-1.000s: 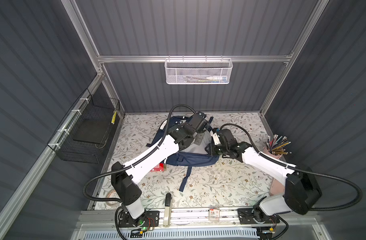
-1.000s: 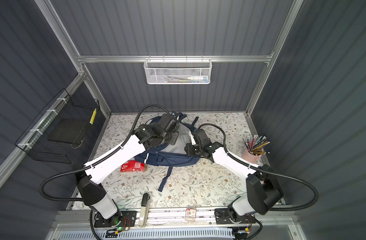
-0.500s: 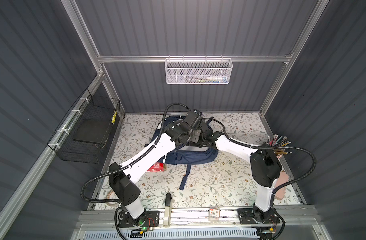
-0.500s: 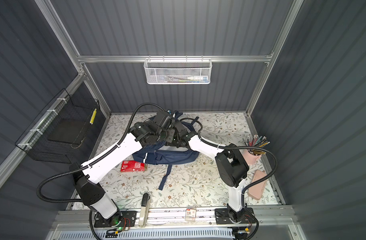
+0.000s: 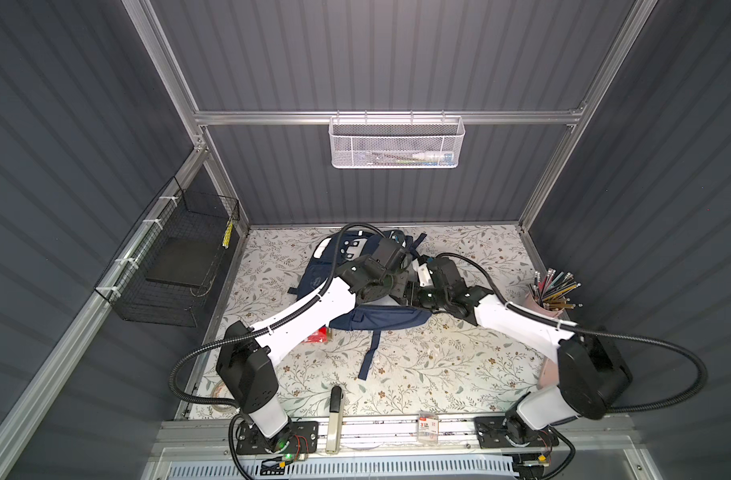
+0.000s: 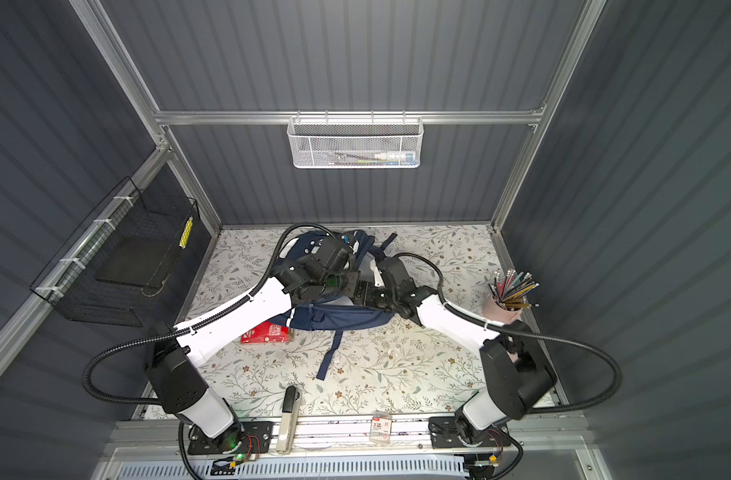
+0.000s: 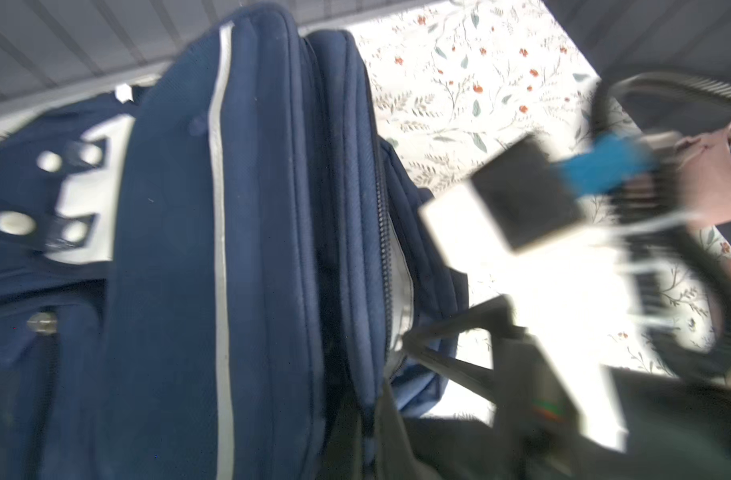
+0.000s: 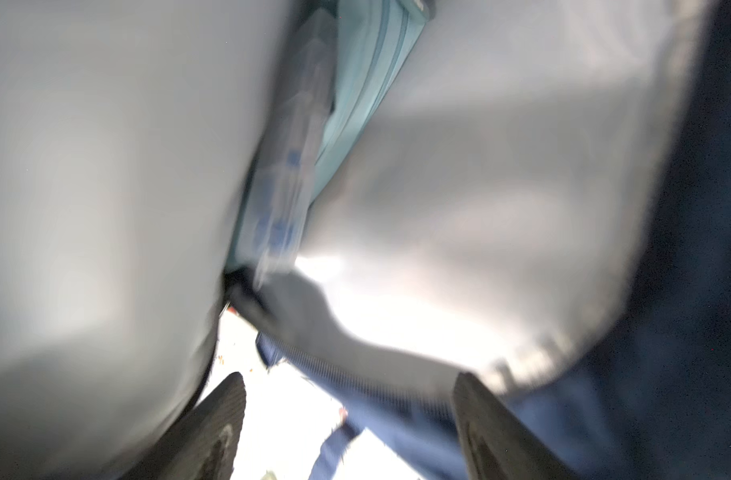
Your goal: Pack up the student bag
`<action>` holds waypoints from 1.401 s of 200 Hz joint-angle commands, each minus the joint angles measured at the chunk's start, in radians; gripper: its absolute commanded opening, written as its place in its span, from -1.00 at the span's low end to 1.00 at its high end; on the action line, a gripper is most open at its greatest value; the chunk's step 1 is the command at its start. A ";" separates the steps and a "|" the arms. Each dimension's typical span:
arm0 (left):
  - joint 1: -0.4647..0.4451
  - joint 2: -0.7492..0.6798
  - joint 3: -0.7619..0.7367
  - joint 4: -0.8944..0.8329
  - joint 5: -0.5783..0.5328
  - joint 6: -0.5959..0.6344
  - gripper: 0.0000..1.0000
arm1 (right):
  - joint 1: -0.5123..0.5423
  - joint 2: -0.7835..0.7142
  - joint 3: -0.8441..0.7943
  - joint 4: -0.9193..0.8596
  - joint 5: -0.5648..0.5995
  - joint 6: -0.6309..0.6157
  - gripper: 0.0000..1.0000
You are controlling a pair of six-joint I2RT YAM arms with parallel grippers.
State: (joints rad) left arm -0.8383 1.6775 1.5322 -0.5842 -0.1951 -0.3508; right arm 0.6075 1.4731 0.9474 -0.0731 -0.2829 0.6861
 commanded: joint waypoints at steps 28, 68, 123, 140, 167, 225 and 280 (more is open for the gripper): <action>0.007 0.080 -0.078 0.098 0.088 -0.091 -0.27 | 0.026 -0.249 -0.225 -0.071 0.191 0.029 0.50; 0.054 -0.042 -0.087 0.090 0.098 -0.136 0.94 | 0.245 -0.331 -0.258 -0.087 0.420 0.055 0.53; 0.152 -0.342 -0.226 0.105 0.170 -0.228 0.99 | 0.319 -0.132 -0.184 0.149 0.391 0.078 0.52; 0.196 -0.401 -0.270 0.075 0.144 -0.223 0.88 | 0.324 -0.106 -0.178 0.197 0.377 0.089 0.52; 0.450 -0.447 -0.489 0.203 0.359 -0.327 0.69 | 0.363 -0.039 -0.095 0.191 0.401 0.070 0.55; 0.637 -0.449 -0.788 0.584 0.392 -0.551 0.73 | 0.420 0.180 0.092 0.204 0.376 0.050 0.56; 0.651 -0.303 -0.869 0.858 0.429 -0.682 0.68 | 0.423 0.210 0.093 0.235 0.357 0.044 0.52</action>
State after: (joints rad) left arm -0.1898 1.3342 0.6777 0.1287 0.2092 -0.9710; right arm 1.0267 1.6779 1.0286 0.1310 0.0879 0.7513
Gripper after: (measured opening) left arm 0.858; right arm 0.763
